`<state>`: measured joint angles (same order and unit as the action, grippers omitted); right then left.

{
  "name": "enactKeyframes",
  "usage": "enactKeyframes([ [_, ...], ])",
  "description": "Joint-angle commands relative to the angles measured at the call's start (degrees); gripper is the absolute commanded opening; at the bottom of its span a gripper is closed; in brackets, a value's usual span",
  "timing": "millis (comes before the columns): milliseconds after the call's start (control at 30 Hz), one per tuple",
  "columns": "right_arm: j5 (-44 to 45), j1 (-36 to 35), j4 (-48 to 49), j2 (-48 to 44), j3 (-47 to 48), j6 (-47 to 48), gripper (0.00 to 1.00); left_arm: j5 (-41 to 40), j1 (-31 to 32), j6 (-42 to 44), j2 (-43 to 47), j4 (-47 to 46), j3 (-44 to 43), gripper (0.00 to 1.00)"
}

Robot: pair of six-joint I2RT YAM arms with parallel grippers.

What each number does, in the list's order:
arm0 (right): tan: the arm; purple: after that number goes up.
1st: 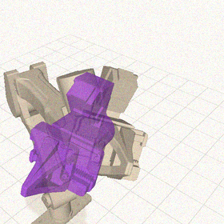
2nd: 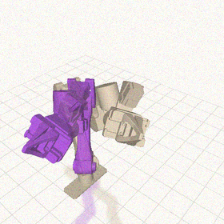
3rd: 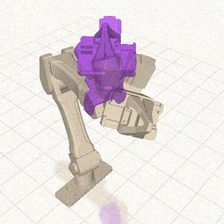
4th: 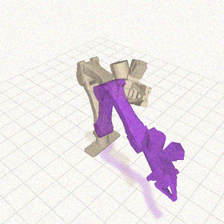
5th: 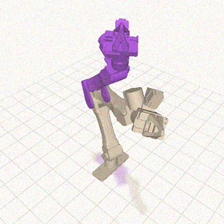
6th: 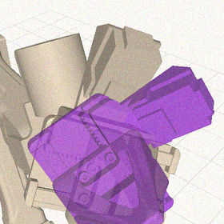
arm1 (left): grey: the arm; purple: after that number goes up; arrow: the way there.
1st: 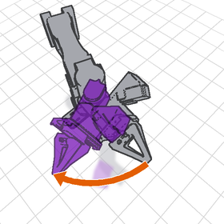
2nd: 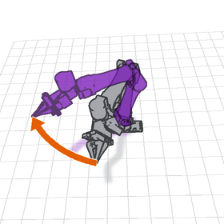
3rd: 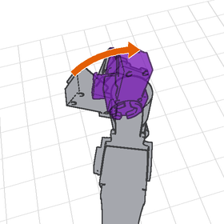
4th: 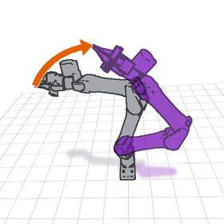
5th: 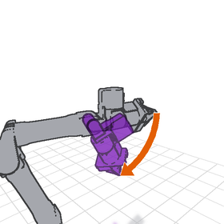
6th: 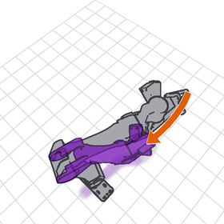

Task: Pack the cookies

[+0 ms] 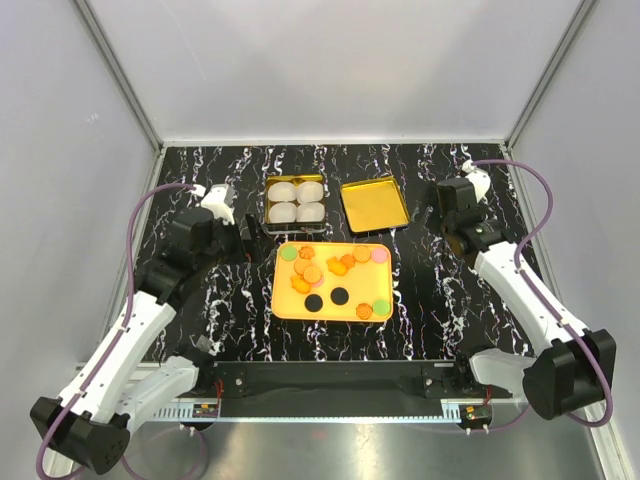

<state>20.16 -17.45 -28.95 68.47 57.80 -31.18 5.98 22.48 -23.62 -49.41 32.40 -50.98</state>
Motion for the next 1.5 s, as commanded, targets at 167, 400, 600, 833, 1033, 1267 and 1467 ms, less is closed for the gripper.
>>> enactKeyframes([
  [167,-1.66,4.86,-2.78,4.74,5.39,3.58,1.0,2.46,-0.42,-0.2,-1.39,-3.13,-0.35,0.99],
  [400,-6.62,19.1,-1.38,18.7,12.15,7.27,1.0,4.3,-0.51,-0.47,-1.66,-3.31,-0.17,0.99],
  [600,-10.58,24.13,2.22,28.29,14.7,9.46,1.0,6.5,-1.3,-0.64,-1.75,-3.75,0.0,0.99],
  [833,-12.69,24.13,4.42,35.94,18.66,11.23,1.0,6.77,-1.39,-0.73,-0.6,-4.1,0.36,0.99],
  [1033,-13.4,24.13,4.43,38.23,19.37,11.05,1.0,6.41,-1.39,-0.64,-0.25,-4.01,0.36,0.99],
  [1267,-14.45,24.13,3.73,41.39,20.68,12.72,1.0,6.59,-1.56,-0.73,-0.6,-4.1,0.36,0.99],
  [1467,-13.66,24.13,2.41,43.5,21.74,13.51,1.0,6.42,-1.56,-0.73,-0.6,-3.93,0.44,0.99],
])
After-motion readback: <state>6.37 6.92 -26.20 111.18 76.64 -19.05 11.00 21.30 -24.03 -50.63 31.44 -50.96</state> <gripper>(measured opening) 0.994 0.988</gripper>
